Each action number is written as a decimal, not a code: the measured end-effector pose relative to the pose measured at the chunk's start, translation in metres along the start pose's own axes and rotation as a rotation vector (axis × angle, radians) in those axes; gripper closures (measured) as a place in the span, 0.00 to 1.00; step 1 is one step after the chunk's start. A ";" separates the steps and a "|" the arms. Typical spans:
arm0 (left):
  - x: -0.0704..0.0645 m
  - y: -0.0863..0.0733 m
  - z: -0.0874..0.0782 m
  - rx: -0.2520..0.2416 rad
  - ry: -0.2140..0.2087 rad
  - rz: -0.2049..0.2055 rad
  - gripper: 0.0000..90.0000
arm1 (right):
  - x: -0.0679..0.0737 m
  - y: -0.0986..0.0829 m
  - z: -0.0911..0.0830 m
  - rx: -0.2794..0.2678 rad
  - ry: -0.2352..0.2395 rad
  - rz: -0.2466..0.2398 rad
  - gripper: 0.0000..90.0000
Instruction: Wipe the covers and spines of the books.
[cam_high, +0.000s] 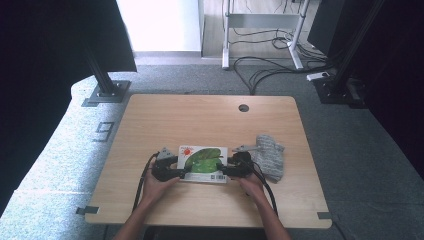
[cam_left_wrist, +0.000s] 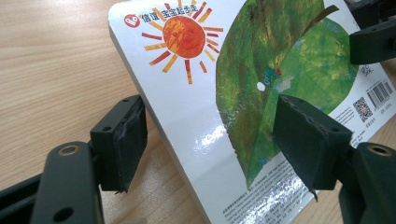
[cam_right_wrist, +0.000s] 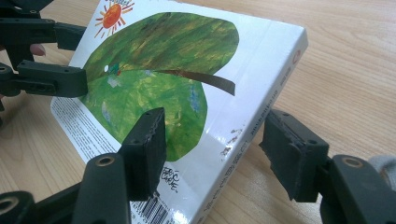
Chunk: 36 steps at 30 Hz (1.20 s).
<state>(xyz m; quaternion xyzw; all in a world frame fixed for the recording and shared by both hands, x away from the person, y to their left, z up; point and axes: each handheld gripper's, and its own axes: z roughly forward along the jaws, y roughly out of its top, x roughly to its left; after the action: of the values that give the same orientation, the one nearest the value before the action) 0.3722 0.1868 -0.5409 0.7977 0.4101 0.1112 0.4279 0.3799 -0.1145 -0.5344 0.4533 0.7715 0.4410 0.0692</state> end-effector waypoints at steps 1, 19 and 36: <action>0.000 0.000 0.000 0.000 -0.001 -0.001 0.30 | 0.000 0.000 0.000 0.005 0.001 0.003 0.44; 0.010 -0.002 0.004 0.056 -0.073 -0.104 0.28 | 0.010 0.003 0.008 0.085 -0.088 -0.068 0.41; 0.000 0.002 -0.001 0.127 0.002 -0.041 0.31 | 0.006 -0.002 0.009 0.055 -0.065 -0.031 0.41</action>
<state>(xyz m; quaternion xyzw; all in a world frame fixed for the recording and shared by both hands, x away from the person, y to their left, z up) 0.3722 0.1869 -0.5385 0.8145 0.4330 0.0772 0.3783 0.3793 -0.1052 -0.5396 0.4572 0.7877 0.4034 0.0884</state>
